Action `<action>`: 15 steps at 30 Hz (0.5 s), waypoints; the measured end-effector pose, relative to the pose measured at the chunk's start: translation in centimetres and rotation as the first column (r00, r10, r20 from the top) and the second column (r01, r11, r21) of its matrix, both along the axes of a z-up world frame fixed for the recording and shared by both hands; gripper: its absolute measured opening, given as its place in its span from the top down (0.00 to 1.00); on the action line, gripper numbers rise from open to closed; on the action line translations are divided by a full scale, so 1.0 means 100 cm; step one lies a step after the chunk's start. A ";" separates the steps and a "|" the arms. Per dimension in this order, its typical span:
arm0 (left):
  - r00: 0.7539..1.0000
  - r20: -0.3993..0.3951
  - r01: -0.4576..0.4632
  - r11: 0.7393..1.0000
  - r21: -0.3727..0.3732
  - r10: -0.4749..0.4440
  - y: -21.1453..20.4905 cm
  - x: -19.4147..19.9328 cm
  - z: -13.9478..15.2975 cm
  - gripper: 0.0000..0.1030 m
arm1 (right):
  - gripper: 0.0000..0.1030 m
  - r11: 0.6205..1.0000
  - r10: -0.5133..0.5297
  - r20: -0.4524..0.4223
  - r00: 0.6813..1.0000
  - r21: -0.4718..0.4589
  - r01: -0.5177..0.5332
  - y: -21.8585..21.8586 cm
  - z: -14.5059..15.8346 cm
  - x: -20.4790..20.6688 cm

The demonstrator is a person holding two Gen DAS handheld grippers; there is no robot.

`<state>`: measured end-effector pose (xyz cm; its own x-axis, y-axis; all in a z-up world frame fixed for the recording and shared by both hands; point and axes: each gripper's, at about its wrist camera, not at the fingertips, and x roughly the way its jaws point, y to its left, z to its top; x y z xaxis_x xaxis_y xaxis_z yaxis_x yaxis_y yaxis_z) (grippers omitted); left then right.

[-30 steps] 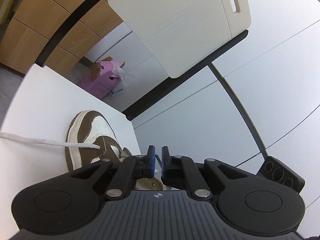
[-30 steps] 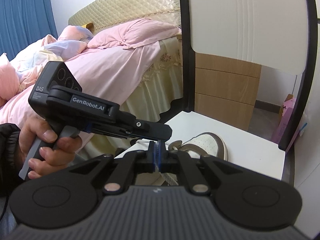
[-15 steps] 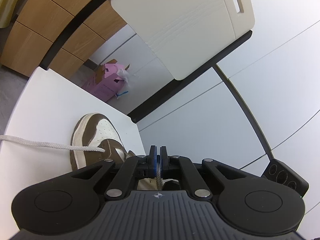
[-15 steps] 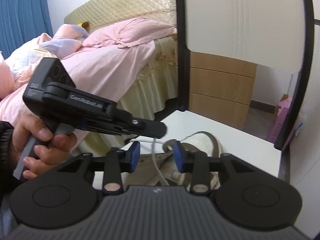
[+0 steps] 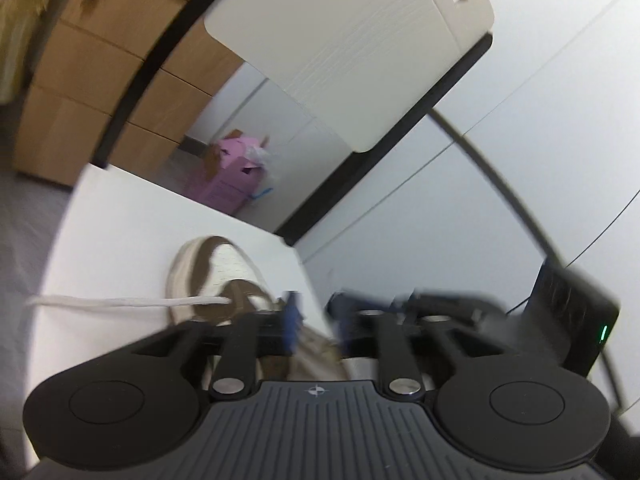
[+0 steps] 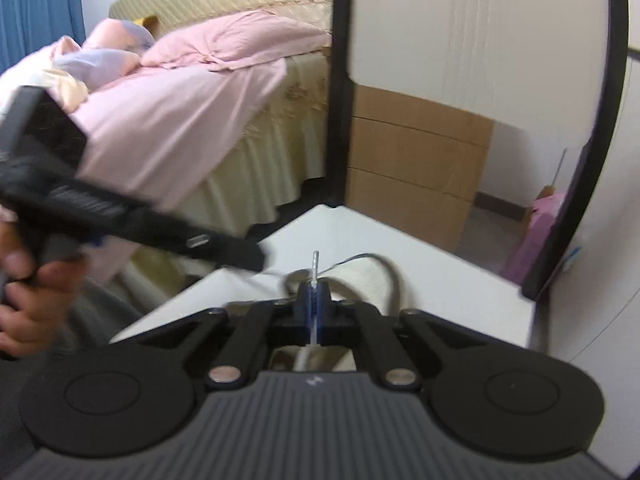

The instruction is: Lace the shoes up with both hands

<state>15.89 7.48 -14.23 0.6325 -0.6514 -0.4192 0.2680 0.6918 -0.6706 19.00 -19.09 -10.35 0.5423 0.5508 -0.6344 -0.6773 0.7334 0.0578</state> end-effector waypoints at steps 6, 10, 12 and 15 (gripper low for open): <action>0.993 0.101 0.035 0.978 0.205 -0.057 -0.017 -0.017 0.007 0.45 | 0.97 0.981 0.149 0.007 0.989 -0.124 -0.147 0.017 -0.008 0.008; 0.984 0.137 0.053 0.918 0.394 -0.115 -0.042 -0.022 0.001 0.46 | 0.97 0.949 0.245 -0.007 0.970 -0.204 -0.241 0.027 -0.015 0.013; 0.979 0.153 0.054 0.899 0.434 -0.133 -0.050 -0.023 -0.002 0.53 | 0.97 0.932 0.279 -0.026 0.960 -0.233 -0.277 0.028 -0.021 0.016; 0.980 0.151 0.042 0.883 0.467 -0.127 -0.054 -0.019 -0.008 0.68 | 0.97 0.918 0.315 -0.054 0.948 -0.237 -0.319 0.028 -0.023 0.022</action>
